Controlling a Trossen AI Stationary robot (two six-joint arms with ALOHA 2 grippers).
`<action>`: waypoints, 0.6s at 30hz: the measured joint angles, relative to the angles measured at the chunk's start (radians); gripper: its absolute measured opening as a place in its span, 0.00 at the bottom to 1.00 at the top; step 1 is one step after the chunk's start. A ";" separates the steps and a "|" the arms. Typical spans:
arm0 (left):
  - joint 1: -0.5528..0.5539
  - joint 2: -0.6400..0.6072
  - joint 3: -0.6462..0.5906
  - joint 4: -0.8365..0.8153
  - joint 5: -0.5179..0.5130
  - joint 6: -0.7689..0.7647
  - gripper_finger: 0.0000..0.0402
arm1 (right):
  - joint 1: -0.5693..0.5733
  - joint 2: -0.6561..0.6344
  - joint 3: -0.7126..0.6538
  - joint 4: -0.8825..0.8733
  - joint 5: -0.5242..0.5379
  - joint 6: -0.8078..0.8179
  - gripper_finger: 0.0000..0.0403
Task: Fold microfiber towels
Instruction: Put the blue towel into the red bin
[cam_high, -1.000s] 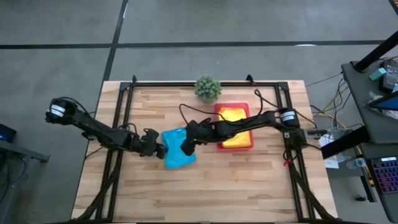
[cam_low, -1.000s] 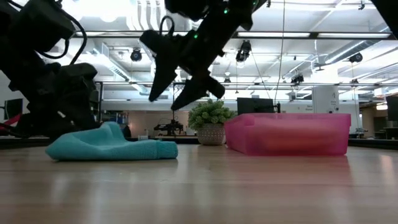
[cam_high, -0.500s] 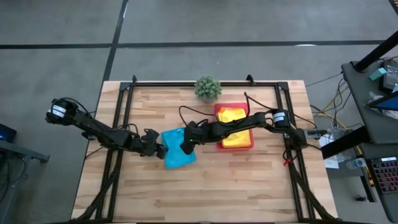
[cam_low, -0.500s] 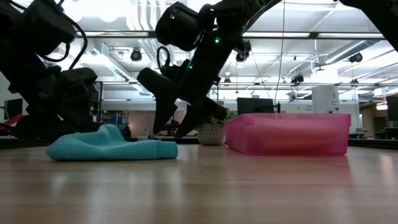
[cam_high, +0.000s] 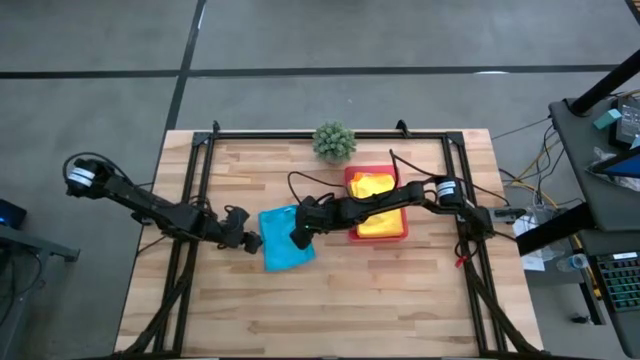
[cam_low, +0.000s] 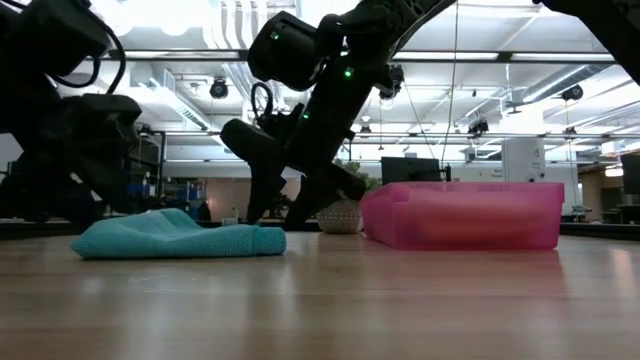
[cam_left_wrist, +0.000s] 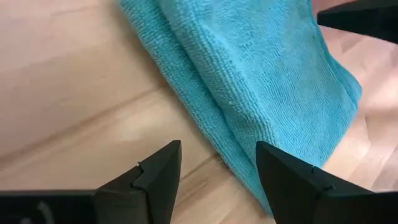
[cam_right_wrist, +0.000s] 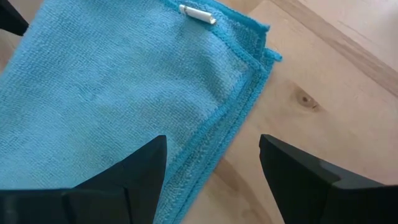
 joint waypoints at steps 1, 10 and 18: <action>0.000 0.004 0.000 0.001 0.000 -0.015 0.48 | 0.000 0.000 0.000 -0.001 0.000 0.000 0.61; 0.000 0.042 -0.006 0.166 -0.029 -0.039 0.65 | 0.000 0.000 0.000 -0.002 0.000 -0.006 0.61; 0.000 0.146 -0.006 0.176 -0.068 -0.108 0.71 | 0.000 0.000 0.000 -0.002 0.000 -0.007 0.61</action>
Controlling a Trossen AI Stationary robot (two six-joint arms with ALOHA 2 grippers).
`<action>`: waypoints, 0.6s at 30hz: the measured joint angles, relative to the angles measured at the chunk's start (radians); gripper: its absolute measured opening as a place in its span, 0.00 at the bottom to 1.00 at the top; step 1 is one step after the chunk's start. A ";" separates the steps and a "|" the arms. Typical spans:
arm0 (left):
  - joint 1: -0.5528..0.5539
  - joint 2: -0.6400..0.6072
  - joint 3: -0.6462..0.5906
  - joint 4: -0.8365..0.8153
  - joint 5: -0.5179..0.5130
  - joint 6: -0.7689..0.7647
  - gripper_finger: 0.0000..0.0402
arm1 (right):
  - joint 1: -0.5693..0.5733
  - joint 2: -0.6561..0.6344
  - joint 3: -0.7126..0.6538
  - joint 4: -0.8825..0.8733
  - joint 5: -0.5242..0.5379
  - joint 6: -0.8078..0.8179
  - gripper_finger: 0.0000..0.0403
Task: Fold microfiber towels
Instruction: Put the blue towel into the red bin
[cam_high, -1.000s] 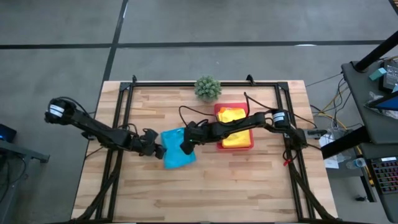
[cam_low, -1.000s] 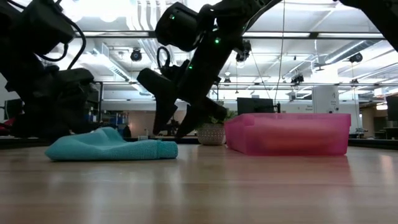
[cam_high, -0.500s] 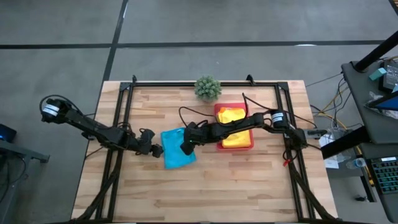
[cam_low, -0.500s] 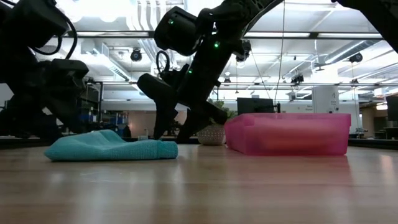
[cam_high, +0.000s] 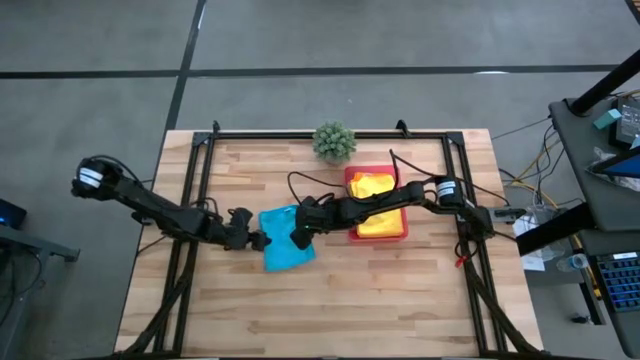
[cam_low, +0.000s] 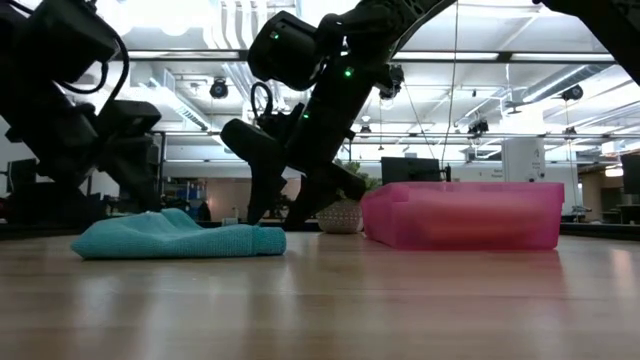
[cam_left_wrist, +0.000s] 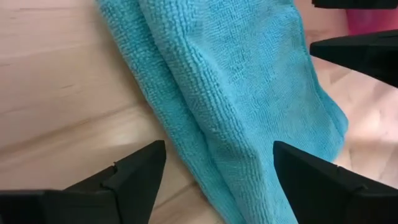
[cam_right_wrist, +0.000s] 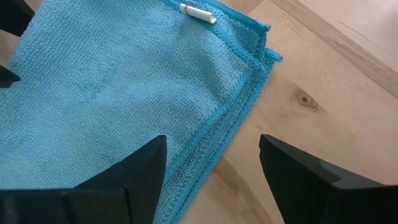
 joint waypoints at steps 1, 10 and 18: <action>0.000 0.013 0.001 0.005 -0.002 -0.002 0.71 | 0.000 0.000 0.000 0.000 0.000 0.000 0.61; 0.001 0.102 0.000 0.160 -0.036 0.010 0.71 | 0.000 0.034 -0.003 0.027 -0.017 0.003 0.61; 0.002 0.204 0.000 0.266 -0.040 0.016 0.61 | 0.003 0.069 0.000 0.181 -0.127 -0.016 0.61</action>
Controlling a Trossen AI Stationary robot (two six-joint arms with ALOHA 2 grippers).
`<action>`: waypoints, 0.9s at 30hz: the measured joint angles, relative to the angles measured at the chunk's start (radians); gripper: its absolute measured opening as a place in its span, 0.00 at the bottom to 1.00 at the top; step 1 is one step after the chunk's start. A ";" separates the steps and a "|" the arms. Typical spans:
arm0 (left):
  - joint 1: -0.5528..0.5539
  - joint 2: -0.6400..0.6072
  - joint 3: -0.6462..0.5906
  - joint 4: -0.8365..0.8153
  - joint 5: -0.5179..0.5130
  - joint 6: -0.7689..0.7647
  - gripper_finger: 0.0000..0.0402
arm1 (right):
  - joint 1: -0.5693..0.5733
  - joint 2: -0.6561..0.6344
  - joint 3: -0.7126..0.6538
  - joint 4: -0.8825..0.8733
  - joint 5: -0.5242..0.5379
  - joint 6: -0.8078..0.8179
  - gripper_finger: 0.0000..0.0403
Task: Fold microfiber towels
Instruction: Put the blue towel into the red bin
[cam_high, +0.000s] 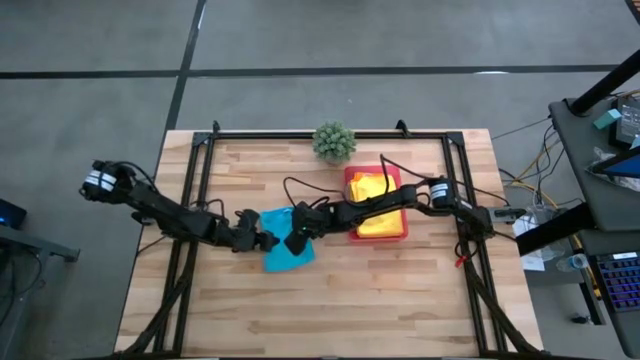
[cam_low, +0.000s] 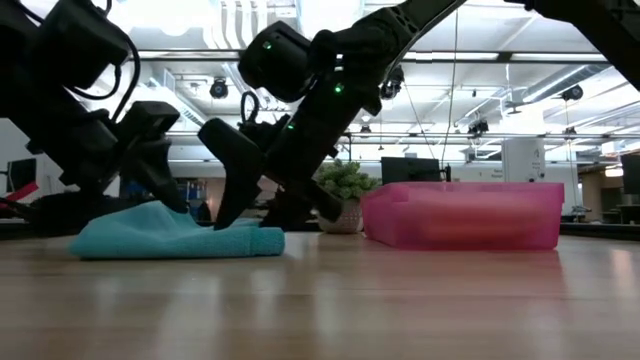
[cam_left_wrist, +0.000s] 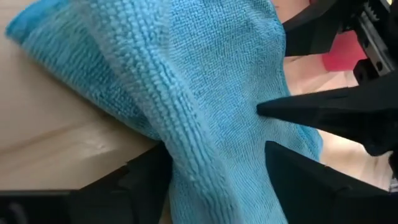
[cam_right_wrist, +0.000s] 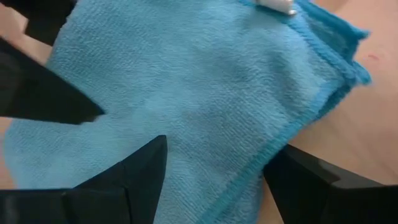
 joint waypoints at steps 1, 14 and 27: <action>0.000 0.009 0.000 0.013 0.000 0.013 0.58 | 0.001 -0.001 0.000 0.005 -0.003 -0.007 0.60; 0.000 0.059 0.009 0.062 -0.034 0.096 0.09 | 0.005 -0.002 -0.002 0.041 -0.012 -0.035 0.28; 0.000 0.015 0.062 0.078 -0.083 0.221 0.01 | 0.047 -0.085 -0.002 0.000 -0.001 -0.102 0.04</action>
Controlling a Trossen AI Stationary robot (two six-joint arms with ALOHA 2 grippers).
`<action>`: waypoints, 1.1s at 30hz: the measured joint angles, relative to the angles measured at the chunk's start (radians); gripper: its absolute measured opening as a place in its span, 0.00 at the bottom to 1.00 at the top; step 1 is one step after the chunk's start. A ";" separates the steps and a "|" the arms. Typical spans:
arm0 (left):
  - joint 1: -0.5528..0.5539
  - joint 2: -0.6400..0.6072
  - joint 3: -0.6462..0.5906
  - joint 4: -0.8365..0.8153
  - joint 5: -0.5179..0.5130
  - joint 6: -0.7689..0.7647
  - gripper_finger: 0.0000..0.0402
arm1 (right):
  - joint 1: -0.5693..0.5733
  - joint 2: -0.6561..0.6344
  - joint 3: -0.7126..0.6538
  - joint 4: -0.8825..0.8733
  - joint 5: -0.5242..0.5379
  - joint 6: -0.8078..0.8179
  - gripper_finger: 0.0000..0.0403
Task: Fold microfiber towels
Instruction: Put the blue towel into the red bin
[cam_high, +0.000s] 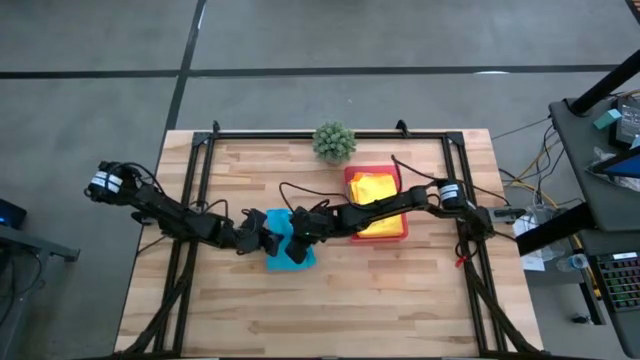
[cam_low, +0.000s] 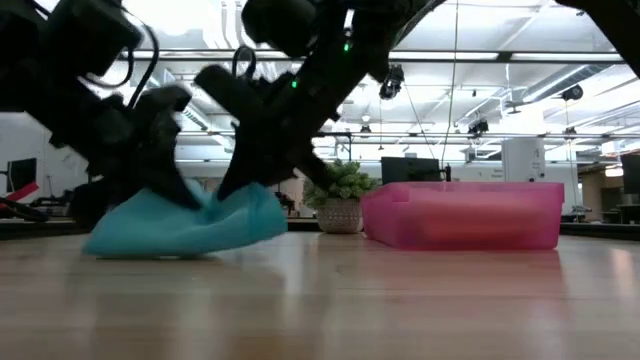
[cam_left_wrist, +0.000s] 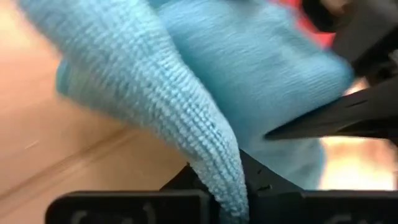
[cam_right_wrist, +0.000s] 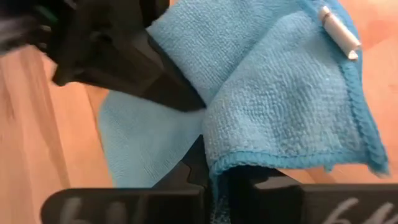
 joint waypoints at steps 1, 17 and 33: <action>0.000 -0.004 0.010 0.015 -0.005 0.026 0.01 | 0.004 -0.011 0.000 -0.015 0.007 -0.007 0.04; 0.009 0.038 0.210 0.164 -0.016 0.368 0.00 | 0.125 -0.245 -0.003 -0.411 0.296 -0.014 0.04; 0.059 0.315 0.516 0.232 0.003 0.707 0.00 | 0.228 -0.432 -0.168 -0.561 0.421 0.130 0.04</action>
